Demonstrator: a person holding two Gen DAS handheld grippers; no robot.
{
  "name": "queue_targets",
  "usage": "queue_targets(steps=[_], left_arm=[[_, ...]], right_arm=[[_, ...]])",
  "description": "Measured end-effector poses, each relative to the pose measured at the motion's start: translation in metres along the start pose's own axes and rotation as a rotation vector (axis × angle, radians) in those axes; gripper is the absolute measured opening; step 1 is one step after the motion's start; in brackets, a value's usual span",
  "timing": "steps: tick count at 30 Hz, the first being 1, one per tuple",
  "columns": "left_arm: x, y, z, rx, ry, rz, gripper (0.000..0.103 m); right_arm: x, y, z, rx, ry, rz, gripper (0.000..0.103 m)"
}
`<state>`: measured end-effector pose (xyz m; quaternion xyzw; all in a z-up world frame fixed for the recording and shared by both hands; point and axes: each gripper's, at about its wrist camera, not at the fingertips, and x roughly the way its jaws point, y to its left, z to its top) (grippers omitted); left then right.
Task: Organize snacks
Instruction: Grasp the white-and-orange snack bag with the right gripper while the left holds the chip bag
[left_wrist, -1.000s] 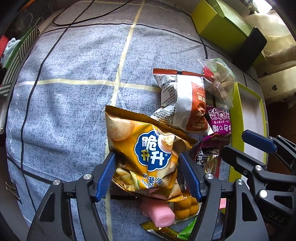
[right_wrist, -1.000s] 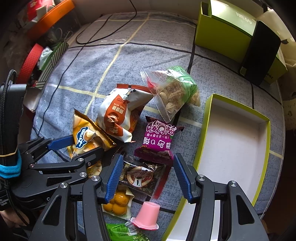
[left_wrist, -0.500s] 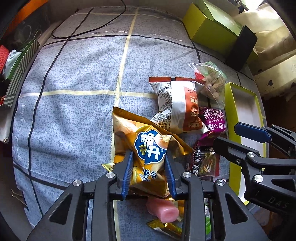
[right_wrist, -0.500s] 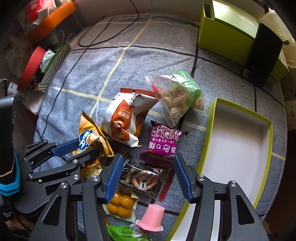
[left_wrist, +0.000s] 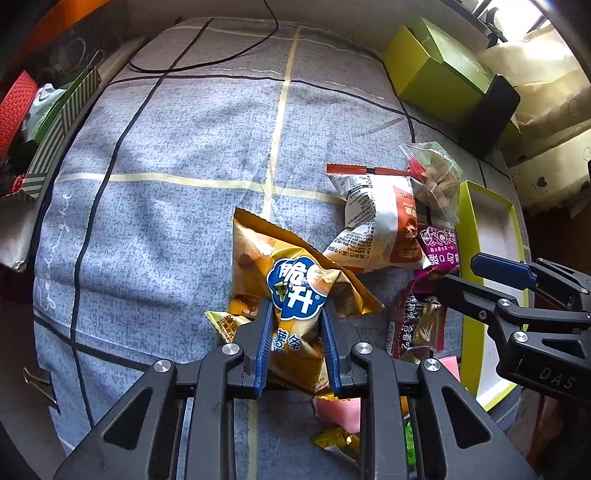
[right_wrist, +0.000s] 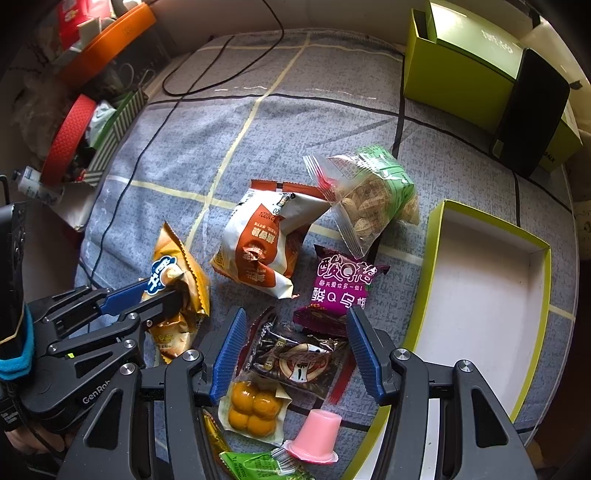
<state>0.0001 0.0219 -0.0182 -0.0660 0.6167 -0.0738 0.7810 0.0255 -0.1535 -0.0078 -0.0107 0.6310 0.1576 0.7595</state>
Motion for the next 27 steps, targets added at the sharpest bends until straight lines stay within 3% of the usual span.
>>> queue_targets(steps=[20, 27], left_arm=[[-0.013, 0.034, 0.007, -0.077, -0.043, 0.158, 0.024], [-0.01, 0.046, 0.01, -0.104, -0.037, 0.169, 0.024]], right_arm=[[0.019, 0.022, 0.031, 0.006, 0.005, 0.048, 0.056], [0.038, 0.02, 0.042, 0.05, 0.035, 0.047, 0.056]])
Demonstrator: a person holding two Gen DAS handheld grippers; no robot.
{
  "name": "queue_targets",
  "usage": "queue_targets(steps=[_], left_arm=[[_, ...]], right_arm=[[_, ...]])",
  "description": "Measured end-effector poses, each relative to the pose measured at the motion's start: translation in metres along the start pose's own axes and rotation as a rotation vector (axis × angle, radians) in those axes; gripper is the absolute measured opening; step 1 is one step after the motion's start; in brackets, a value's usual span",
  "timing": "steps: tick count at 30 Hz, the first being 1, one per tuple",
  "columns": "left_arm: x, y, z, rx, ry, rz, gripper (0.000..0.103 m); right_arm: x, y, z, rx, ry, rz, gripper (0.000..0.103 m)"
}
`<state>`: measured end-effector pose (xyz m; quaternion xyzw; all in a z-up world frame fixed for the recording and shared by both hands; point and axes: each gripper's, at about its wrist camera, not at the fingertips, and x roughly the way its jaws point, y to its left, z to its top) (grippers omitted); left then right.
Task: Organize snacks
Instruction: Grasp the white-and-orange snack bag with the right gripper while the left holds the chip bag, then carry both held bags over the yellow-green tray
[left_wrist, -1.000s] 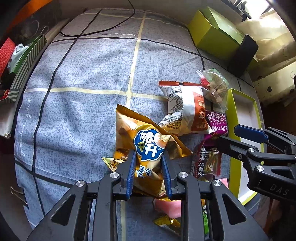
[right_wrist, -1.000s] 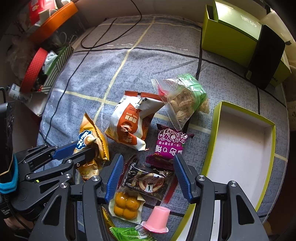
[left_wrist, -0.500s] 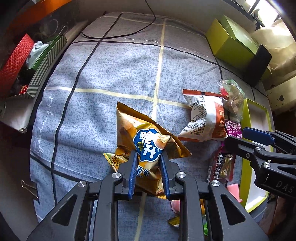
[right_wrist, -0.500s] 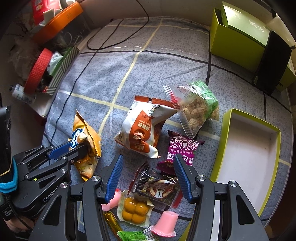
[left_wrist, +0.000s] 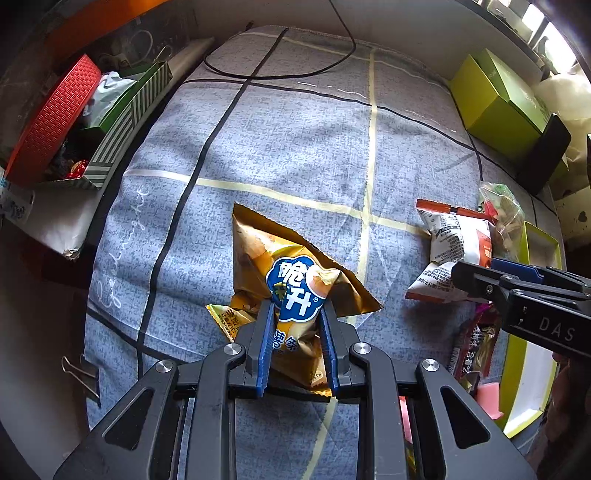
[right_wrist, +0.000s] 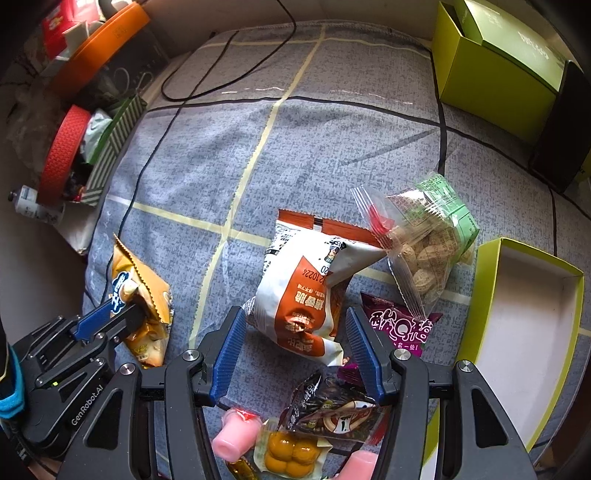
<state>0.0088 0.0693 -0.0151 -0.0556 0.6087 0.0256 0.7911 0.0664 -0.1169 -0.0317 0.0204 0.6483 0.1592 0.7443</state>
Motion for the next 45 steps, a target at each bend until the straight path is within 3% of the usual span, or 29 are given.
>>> queue_targets(steps=[11, 13, 18, 29, 39, 45], left_arm=[[0.003, 0.004, 0.003, -0.013, 0.006, -0.014, 0.024], [0.003, 0.004, 0.004, -0.013, 0.006, -0.014, 0.024], [0.002, 0.002, 0.004, -0.007, 0.005, -0.012, 0.024], [-0.01, -0.011, 0.003, 0.013, -0.011, -0.015, 0.024], [-0.028, -0.025, 0.001, 0.038, -0.033, -0.013, 0.024], [-0.039, -0.03, -0.001, 0.042, -0.047, -0.01, 0.024]], right_arm=[[0.025, 0.002, 0.016, 0.023, 0.047, -0.025, 0.056], [0.027, 0.002, 0.017, 0.023, 0.057, -0.041, 0.049], [0.019, 0.005, 0.016, -0.009, 0.028, -0.054, 0.039], [-0.006, 0.009, 0.002, -0.046, -0.024, -0.019, 0.037], [-0.03, 0.009, -0.016, -0.046, -0.064, 0.052, 0.037], [-0.044, 0.013, -0.024, -0.055, -0.083, 0.17, 0.037]])
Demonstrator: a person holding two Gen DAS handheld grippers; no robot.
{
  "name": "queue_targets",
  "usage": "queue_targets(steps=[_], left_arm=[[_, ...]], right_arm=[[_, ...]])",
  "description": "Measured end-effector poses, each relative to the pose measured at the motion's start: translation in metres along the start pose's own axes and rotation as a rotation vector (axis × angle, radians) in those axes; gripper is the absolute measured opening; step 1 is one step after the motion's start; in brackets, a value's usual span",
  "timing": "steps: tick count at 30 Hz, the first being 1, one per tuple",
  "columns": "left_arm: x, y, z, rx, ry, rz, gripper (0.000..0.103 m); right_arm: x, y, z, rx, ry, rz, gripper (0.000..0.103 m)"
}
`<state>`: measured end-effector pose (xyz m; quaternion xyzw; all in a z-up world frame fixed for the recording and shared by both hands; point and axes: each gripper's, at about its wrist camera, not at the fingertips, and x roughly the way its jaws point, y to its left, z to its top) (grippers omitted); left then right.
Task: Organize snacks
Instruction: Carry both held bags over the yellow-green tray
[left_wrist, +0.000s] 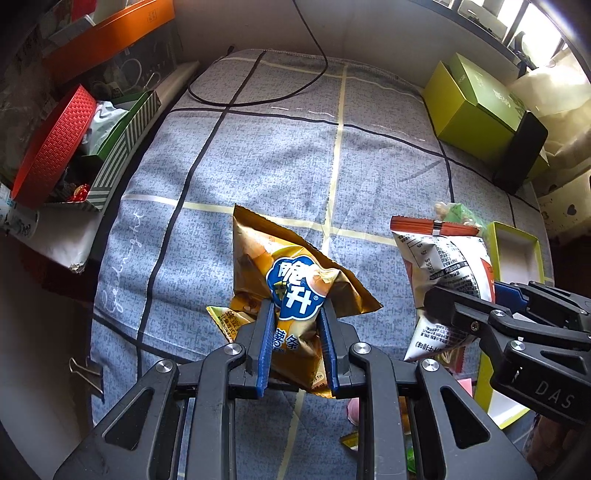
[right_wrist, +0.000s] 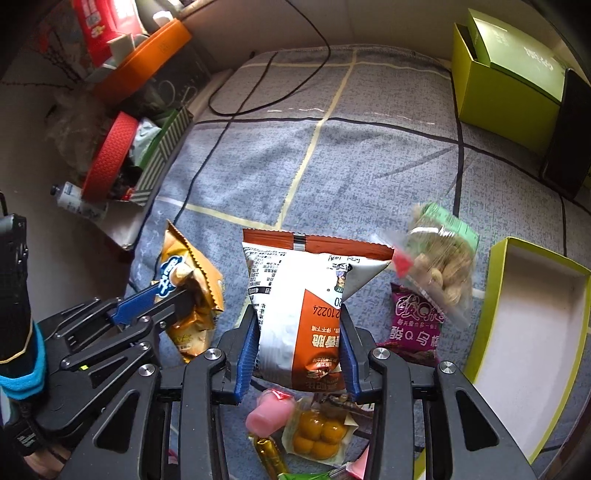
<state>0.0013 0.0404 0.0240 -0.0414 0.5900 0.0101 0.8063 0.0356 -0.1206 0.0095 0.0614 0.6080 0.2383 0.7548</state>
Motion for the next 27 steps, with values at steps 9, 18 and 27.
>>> queue_targets(steps=[9, 18, 27], left_arm=[[-0.015, -0.01, 0.0, 0.005, -0.027, -0.015, 0.024], [-0.025, -0.054, 0.006, 0.089, -0.044, -0.072, 0.024], [-0.022, -0.12, 0.009, 0.219, -0.022, -0.152, 0.024]], right_arm=[[-0.03, -0.006, -0.012, 0.001, -0.051, 0.011, 0.037], [-0.056, -0.032, -0.026, 0.046, -0.093, -0.051, 0.037], [-0.084, -0.083, -0.046, 0.142, -0.129, -0.143, 0.037]])
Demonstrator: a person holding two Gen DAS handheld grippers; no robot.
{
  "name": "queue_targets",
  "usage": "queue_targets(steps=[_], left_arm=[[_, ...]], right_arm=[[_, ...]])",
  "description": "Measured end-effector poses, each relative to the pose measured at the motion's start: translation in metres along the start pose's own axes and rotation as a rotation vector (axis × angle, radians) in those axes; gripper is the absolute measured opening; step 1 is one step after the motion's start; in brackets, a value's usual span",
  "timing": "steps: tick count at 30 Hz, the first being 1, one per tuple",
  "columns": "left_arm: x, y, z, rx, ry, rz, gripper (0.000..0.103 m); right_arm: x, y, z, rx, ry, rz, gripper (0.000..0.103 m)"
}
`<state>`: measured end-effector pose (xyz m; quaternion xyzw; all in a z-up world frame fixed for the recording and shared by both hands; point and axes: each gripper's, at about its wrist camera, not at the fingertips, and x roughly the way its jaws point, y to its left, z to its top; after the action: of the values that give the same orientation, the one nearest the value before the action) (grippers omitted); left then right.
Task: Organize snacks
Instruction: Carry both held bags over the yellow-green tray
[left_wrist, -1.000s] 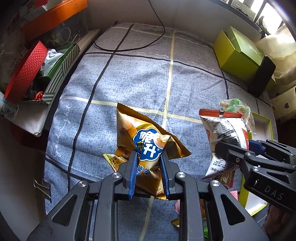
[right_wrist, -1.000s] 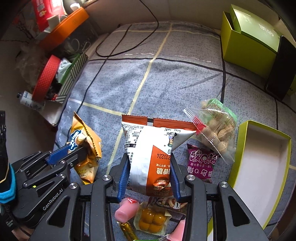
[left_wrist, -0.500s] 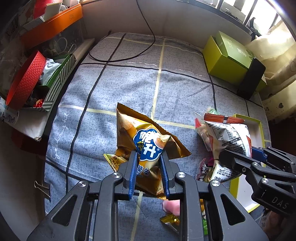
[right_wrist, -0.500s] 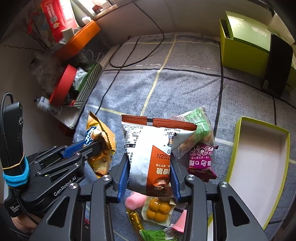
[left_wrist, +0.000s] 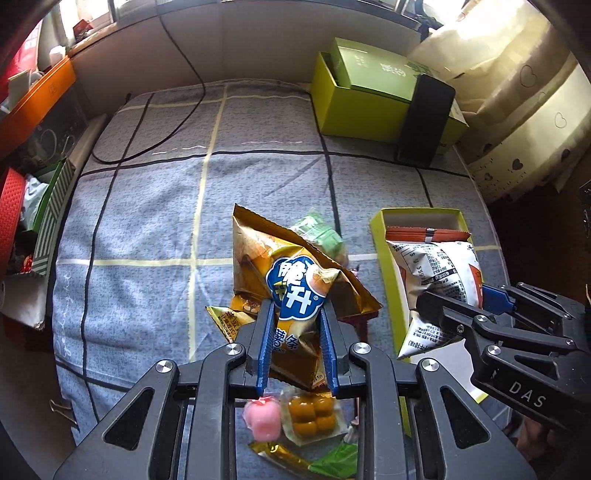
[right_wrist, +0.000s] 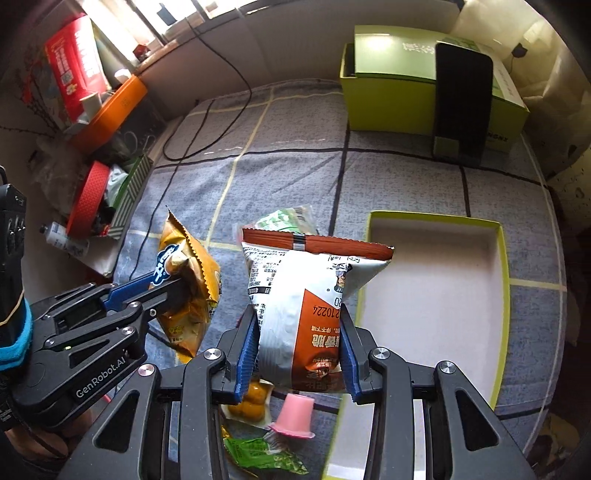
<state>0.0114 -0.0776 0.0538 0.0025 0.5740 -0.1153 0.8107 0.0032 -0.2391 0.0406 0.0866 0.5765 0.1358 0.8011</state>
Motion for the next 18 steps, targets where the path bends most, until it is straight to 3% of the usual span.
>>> queue_targets(steps=[18], left_arm=[[0.048, -0.094, 0.038, 0.137, 0.071, -0.149, 0.024]], right_arm=[[-0.003, -0.09, 0.002, 0.101, 0.005, -0.115, 0.037]])
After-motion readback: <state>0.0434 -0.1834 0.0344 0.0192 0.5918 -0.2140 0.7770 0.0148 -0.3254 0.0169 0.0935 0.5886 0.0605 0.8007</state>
